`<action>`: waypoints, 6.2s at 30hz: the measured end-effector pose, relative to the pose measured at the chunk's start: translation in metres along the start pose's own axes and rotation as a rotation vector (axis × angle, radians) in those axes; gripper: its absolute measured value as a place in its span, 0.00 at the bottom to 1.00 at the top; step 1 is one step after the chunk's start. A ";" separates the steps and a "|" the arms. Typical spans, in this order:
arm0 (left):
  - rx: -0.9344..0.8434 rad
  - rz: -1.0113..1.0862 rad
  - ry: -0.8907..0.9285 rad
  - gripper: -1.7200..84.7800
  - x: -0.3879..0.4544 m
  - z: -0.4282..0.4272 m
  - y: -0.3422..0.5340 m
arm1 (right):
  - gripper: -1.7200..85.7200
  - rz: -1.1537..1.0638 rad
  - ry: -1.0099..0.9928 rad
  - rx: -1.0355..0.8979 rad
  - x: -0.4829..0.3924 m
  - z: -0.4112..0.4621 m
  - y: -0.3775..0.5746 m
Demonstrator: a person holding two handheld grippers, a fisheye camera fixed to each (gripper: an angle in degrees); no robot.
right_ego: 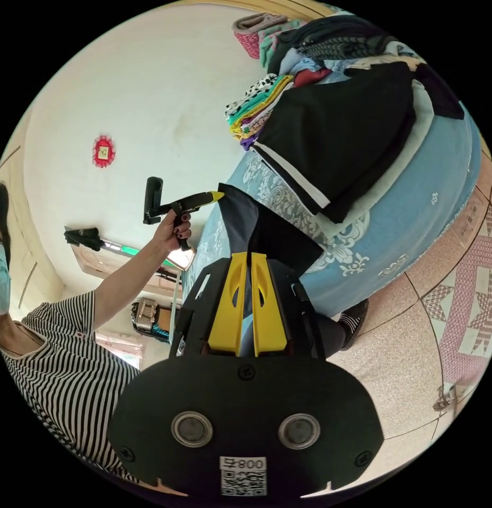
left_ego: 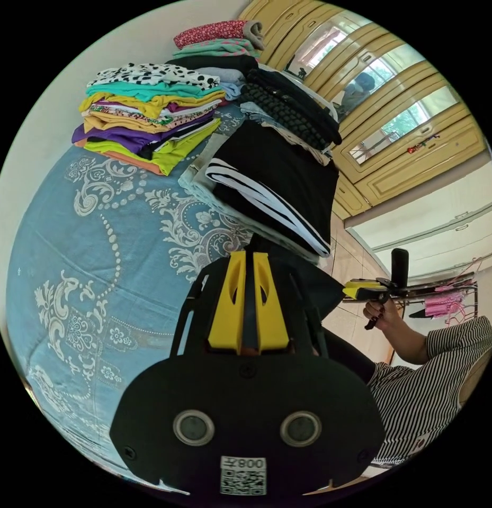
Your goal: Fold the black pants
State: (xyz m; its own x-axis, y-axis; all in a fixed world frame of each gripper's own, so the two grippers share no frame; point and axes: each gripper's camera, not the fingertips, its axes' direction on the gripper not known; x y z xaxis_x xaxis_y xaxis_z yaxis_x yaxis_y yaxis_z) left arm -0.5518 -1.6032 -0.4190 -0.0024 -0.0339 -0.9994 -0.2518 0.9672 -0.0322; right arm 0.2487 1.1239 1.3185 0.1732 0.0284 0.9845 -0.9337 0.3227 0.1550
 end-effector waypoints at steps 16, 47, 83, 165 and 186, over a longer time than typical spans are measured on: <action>0.046 0.005 0.008 0.03 -0.015 -0.029 0.051 | 0.11 -0.041 0.269 -0.026 -0.036 0.053 -0.003; 0.065 -0.036 0.079 0.04 -0.091 0.010 0.199 | 0.05 -0.307 0.571 -0.251 -0.199 0.216 -0.009; 0.274 -0.706 0.035 0.03 -0.300 0.054 0.747 | 0.06 -0.690 0.030 -0.969 -0.470 0.612 0.180; 0.209 -0.552 -0.084 0.06 -0.040 0.227 0.714 | 0.10 -0.246 0.286 -0.665 -0.331 0.583 0.034; 0.073 -0.219 -0.491 0.06 0.107 0.276 0.615 | 0.06 -0.092 -0.104 -0.694 -0.290 0.552 -0.053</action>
State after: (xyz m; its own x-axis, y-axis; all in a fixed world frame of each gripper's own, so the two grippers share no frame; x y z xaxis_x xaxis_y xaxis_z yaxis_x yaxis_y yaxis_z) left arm -0.4400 -0.9431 -0.5484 0.4996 -0.1319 -0.8562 -0.1278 0.9663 -0.2235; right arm 0.0752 0.5760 1.0704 0.1791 -0.1075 0.9779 -0.4949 0.8492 0.1840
